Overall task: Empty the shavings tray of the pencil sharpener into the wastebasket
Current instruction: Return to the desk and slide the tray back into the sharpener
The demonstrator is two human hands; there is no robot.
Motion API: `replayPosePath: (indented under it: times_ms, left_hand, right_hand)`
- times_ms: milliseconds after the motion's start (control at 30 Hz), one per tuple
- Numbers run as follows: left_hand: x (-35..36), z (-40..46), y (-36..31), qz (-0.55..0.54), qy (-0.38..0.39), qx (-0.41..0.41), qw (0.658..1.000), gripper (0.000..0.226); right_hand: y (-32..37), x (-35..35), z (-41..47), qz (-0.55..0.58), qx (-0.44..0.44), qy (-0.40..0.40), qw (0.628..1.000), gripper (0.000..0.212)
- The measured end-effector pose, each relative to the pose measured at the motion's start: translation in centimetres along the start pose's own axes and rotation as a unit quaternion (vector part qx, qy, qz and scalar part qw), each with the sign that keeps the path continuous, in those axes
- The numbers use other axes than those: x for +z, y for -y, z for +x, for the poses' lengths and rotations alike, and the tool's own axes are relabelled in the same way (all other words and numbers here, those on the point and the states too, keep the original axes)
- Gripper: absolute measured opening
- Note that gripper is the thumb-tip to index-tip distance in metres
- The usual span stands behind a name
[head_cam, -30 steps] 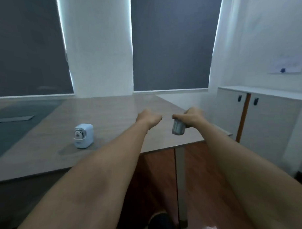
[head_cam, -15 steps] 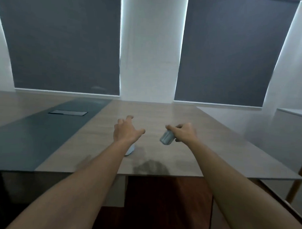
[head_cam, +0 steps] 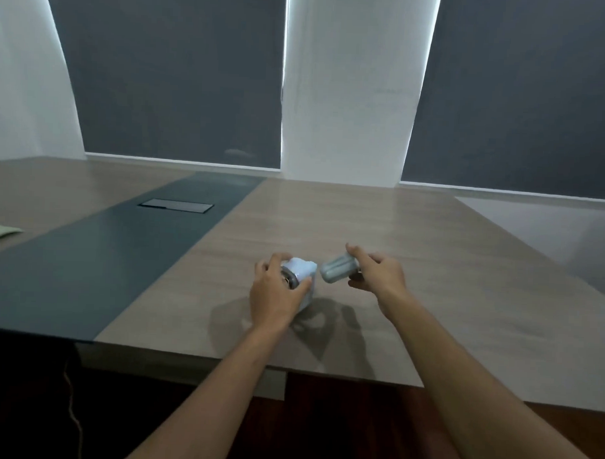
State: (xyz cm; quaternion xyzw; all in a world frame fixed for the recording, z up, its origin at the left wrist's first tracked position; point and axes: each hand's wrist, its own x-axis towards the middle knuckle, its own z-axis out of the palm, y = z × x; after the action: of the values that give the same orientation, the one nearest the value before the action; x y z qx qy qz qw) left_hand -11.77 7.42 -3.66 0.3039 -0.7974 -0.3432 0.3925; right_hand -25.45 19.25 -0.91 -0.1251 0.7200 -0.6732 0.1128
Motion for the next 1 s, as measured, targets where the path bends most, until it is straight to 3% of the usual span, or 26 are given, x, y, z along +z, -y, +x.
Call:
replayPosePath:
  times_ms: [133, 233, 333, 400, 667, 1000]
  left_hand:
    - [0.3, 0.9, 1.6, -0.041, -0.007, -0.030, 0.999, 0.041]
    - [0.1, 2.5, 2.1, -0.120, -0.017, -0.128, 0.984, 0.030]
    - [-0.1, 3.6, 2.3, -0.213, -0.021, -0.224, 0.951, 0.035]
    - [0.0, 3.9, 2.3, -0.262, -0.011, -0.245, 0.933, 0.040]
    - [0.5, 4.0, 1.7, -0.289, 0.009, -0.210, 0.934, 0.039]
    - [-0.4, 4.2, 0.8, -0.275, -0.025, -0.170, 0.946, 0.036]
  right_hand:
    - [-0.3, 1.0, 0.4, 0.088, 0.025, 0.029, 0.995, 0.029]
    - [0.0, 1.5, 0.3, 0.139, 0.035, 0.058, 0.988, 0.027]
    - [0.2, 2.1, 0.2, 0.142, 0.052, 0.087, 0.985, 0.031]
    - [0.0, 2.4, 0.0, 0.115, 0.047, 0.096, 0.988, 0.034]
    - [-0.9, 2.7, -0.3, 0.050, 0.002, 0.093, 0.994, 0.045]
    - [-1.3, 5.8, -2.7, 0.055, -0.027, 0.107, 0.992, 0.053]
